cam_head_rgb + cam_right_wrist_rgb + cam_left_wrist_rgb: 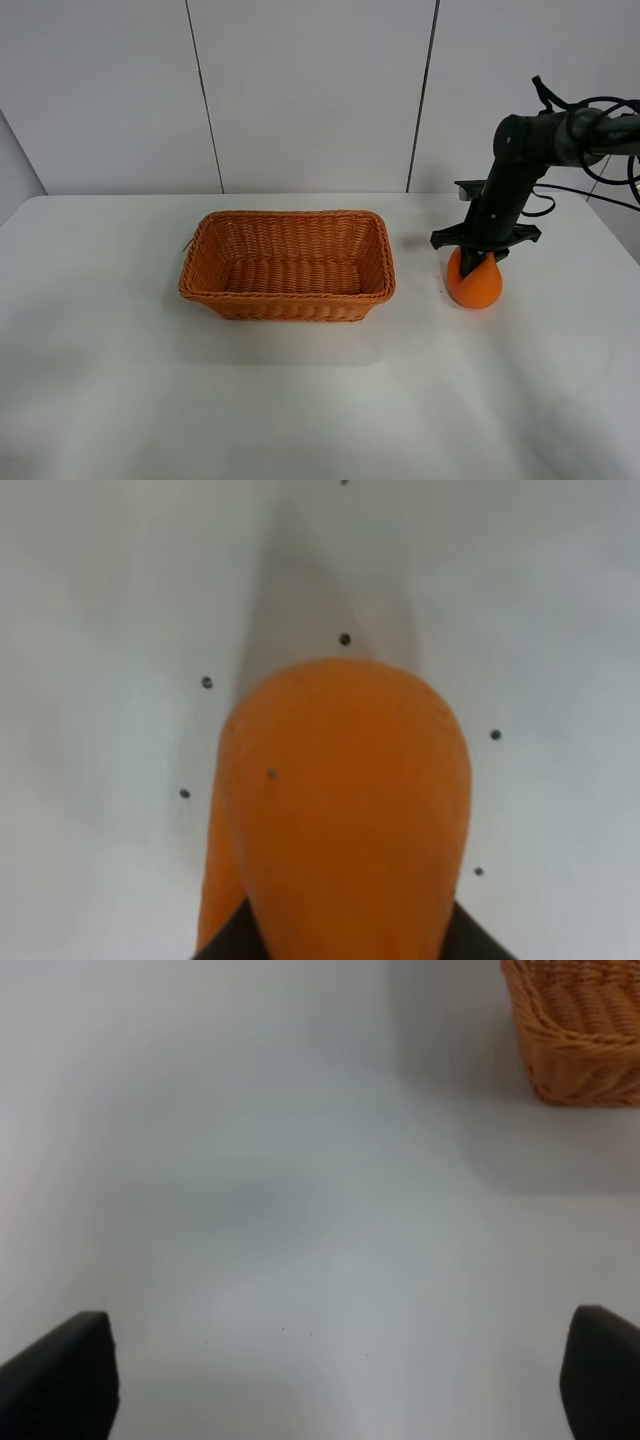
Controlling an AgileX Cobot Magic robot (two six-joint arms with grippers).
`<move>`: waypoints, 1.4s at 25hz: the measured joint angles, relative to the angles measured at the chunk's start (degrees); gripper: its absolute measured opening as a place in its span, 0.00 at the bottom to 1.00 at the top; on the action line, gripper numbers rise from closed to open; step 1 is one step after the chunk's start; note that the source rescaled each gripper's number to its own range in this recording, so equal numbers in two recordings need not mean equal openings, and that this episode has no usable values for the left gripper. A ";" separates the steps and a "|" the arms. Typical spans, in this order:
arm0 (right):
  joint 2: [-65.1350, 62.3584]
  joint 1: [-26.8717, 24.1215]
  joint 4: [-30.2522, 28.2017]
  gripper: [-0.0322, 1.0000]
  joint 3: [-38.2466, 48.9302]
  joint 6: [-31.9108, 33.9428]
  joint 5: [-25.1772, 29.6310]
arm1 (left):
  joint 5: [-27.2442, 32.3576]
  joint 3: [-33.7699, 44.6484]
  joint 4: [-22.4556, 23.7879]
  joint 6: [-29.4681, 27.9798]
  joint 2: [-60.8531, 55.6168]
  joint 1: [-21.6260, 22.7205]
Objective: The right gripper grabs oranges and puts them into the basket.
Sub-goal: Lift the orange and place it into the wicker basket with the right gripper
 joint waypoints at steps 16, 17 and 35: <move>-7.43 4.94 -1.15 0.03 -21.75 -0.26 9.19 | 0.00 0.00 0.00 0.00 0.00 0.00; -7.43 6.66 -1.15 0.03 -22.49 -0.26 9.19 | 0.00 0.00 0.00 0.00 0.00 0.00; 7.57 30.34 0.24 0.03 -24.30 -0.26 -9.66 | 0.00 0.00 0.00 0.00 0.00 0.00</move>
